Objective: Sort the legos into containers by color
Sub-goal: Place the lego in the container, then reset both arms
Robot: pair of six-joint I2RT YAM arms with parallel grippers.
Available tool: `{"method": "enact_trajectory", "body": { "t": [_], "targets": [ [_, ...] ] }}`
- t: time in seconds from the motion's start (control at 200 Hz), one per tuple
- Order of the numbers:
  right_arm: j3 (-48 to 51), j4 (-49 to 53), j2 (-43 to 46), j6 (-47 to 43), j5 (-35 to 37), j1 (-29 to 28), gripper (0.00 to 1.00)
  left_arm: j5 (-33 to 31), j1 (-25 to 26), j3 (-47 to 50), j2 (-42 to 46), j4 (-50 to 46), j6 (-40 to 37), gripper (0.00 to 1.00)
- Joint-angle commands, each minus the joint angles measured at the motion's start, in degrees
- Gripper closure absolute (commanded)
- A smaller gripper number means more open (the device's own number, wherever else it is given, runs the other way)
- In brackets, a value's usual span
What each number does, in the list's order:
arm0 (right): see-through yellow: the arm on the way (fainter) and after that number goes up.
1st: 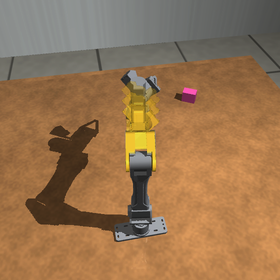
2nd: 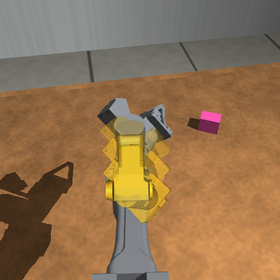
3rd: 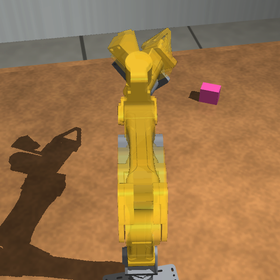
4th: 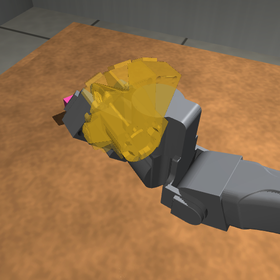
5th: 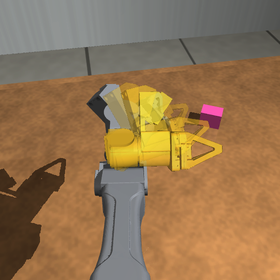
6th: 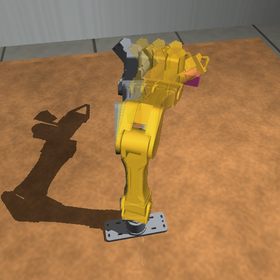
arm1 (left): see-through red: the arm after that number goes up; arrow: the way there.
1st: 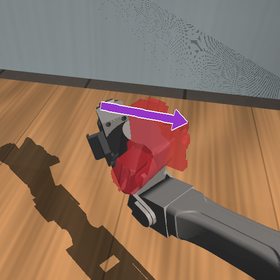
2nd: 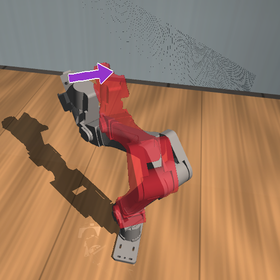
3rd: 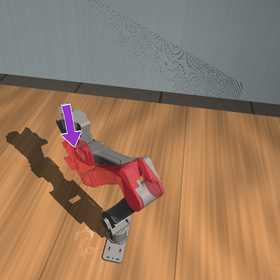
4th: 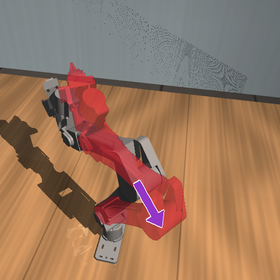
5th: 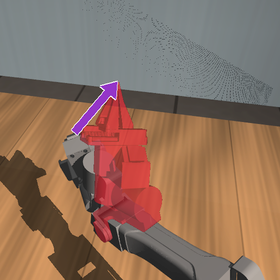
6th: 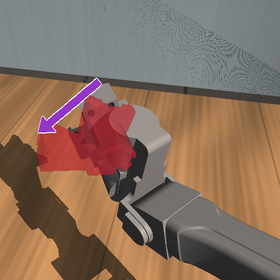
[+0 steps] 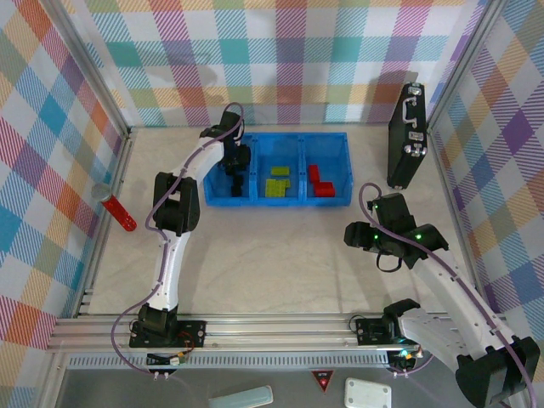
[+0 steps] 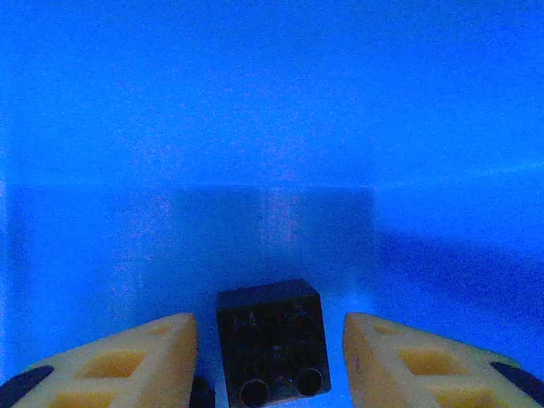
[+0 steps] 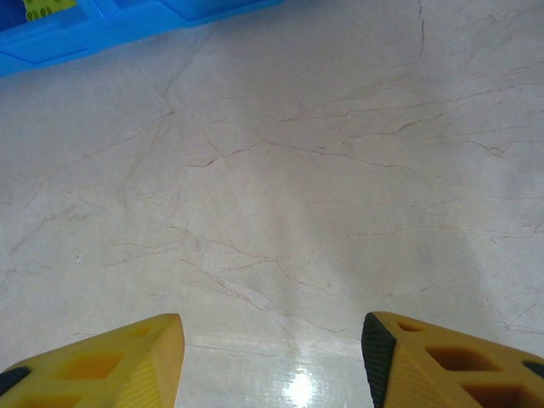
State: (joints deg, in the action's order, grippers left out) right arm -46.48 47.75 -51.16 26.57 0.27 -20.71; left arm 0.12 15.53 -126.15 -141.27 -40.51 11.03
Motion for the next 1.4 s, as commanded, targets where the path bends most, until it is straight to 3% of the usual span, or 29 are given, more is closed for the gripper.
{"method": "enact_trajectory", "body": {
  "t": [0.0, 0.19, 0.335, 0.54, 0.925, 1.29, 1.395],
  "targets": [
    [-1.0, 0.8, 0.1, -0.6, 1.2, -0.3, 0.40, -0.1, -0.5, -0.6, 3.0, -1.3, -0.6, 0.51],
    [-1.4, -0.5, -1.1, -1.8, 4.0, -0.4, 0.28, -2.0, -0.1, 5.3, 9.6, 1.6, -1.7, 0.49],
    [-0.5, -2.6, -1.9, -2.3, 10.0, -0.4, 0.18, -2.8, -0.1, 13.3, 16.2, 5.9, -2.2, 0.46],
    [4.5, -11.3, -0.5, -4.1, 17.2, -0.3, 0.00, -6.7, -0.1, 27.0, 26.8, 13.5, -1.7, 0.42],
    [10.5, -24.1, -1.5, -9.9, 30.5, 0.6, 0.01, -15.6, -0.2, 51.0, 45.9, 22.4, -1.8, 0.26],
    [13.6, -38.0, -8.8, -13.6, 31.5, 3.7, 0.01, -22.5, -0.6, 69.1, 61.7, 28.0, -2.4, 0.09],
    [15.4, -43.8, -10.7, -15.3, 32.1, 4.7, 0.01, -25.6, -0.9, 75.2, 66.1, 31.0, -3.1, 0.00]
  ]
}}
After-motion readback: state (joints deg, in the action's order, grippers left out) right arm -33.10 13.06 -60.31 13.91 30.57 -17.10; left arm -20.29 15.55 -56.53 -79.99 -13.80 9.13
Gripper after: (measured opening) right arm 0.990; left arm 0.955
